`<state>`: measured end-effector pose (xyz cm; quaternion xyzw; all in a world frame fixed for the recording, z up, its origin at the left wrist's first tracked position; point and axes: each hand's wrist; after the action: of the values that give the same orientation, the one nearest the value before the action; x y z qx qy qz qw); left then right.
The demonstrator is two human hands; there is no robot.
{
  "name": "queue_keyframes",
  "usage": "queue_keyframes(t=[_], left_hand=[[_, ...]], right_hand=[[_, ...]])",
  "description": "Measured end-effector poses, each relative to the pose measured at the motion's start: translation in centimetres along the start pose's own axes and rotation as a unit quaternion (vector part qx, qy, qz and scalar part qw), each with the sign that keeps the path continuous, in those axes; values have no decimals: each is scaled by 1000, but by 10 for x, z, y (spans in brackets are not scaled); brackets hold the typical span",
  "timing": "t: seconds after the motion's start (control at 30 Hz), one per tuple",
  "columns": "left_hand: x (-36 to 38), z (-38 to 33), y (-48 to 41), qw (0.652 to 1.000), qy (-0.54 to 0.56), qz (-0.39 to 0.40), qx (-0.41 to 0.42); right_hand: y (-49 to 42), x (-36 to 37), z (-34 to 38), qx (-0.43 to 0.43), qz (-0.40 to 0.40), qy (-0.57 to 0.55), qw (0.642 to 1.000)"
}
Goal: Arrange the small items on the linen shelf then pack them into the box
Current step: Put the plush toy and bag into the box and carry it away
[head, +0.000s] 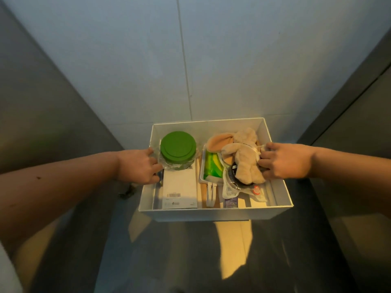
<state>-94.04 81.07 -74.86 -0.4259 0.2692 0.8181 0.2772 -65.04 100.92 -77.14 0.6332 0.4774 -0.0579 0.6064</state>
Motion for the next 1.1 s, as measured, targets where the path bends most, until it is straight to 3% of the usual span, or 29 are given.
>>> queue_keyframes(t=[0.2, 0.57, 1.1], left_hand=[[16, -2, -9, 999, 5, 32, 5], [14, 11, -4, 999, -13, 51, 10], [3, 15, -5, 994, 50, 93, -18]], right_hand=[[-5, 5, -6, 8, 35, -9, 999], [-16, -20, -7, 9, -24, -33, 999], [-7, -21, -12, 16, -13, -60, 998]])
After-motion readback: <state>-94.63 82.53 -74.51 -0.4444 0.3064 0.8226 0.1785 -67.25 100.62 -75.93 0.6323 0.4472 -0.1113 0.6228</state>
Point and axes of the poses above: each hand's wrist, its own y-axis away from the middle knuckle, its own x-axis out of the palm, z = x × y, and after that the axes turned 10 degrees about -x, right-handed
